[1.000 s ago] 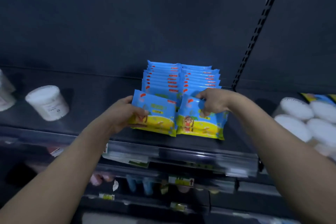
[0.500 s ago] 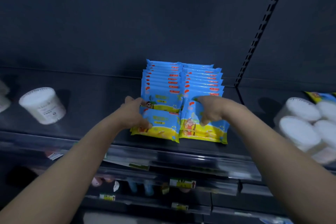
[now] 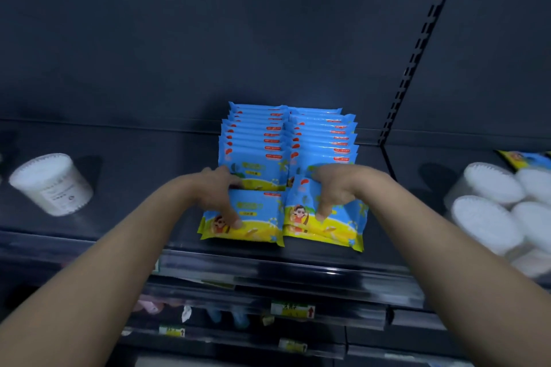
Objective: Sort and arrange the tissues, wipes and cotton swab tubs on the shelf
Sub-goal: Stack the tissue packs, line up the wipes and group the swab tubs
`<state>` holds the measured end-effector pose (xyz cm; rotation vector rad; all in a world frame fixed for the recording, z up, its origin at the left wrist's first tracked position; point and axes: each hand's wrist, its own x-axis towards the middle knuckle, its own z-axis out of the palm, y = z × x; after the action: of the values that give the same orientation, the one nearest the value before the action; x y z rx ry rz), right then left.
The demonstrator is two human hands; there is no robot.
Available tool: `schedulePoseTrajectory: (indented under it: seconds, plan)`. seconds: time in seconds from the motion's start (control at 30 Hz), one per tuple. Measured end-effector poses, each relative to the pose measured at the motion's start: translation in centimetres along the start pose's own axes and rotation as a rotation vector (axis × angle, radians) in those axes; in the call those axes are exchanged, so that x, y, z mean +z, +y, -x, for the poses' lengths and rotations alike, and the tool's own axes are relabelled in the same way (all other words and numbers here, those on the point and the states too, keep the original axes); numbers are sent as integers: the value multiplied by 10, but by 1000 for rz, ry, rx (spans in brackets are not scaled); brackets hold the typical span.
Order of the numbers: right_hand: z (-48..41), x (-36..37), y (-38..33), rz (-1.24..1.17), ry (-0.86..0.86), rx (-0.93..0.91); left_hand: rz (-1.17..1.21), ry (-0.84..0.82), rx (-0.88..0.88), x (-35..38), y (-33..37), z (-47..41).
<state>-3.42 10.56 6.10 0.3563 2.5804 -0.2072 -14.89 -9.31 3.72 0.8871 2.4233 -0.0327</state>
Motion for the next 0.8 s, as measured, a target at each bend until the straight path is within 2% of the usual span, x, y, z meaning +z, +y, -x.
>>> schedulePoseTrajectory:
  seconds: [0.13,0.23,0.33,0.4,0.57,0.67,0.8]
  plan:
    - [2,3,-1,-69,-16,32,22,33,57,2,1,1]
    - [3,4,-4,-74,-44,70,158,67,151,3,-4,1]
    - [6,5,-8,-92,-37,74,189,178,205,-1,-10,0]
    - [7,4,-11,-102,18,79,192,275,212,-1,-13,-3]
    - [-4,1,-16,83,314,142,142,578,196,5,-13,-11]
    - [-10,7,-20,111,364,142,93,626,182,10,-13,-13]
    - [-12,12,-25,218,442,169,-18,593,124,8,-14,-13]
